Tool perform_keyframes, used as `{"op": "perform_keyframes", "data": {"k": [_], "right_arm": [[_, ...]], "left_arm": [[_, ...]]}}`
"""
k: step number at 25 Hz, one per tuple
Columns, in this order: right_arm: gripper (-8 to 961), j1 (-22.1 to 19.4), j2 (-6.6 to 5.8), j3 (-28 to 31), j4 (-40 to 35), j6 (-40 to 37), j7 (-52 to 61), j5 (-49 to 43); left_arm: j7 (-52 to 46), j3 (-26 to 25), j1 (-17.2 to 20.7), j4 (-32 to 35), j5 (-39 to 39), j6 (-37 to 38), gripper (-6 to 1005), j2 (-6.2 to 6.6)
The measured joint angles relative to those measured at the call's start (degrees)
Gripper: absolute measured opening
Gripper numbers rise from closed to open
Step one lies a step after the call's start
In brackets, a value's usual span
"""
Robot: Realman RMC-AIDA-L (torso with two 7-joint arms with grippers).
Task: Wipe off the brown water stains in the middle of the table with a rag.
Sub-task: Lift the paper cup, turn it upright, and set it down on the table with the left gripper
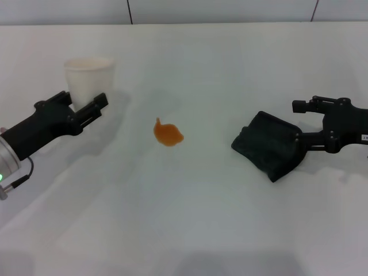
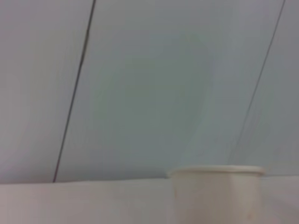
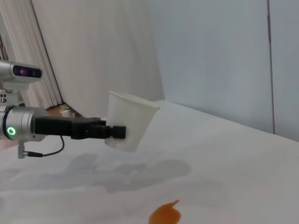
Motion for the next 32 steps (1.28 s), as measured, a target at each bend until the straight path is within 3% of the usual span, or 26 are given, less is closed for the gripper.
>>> {"op": "perform_keyframes", "data": {"k": [13, 32], "right_arm": [[820, 0.00, -0.04, 0.00, -0.07, -0.16, -0.55, 0.00], [815, -0.24, 0.02, 0.00, -0.09, -0.71, -0.70, 0.75]], "left_arm": [[3.94, 0.13, 0.46, -2.96, 6.25, -0.32, 589, 0.38], [11.05, -0.01, 1.71, -2.20, 5.05, -2.08, 592, -0.01]]}}
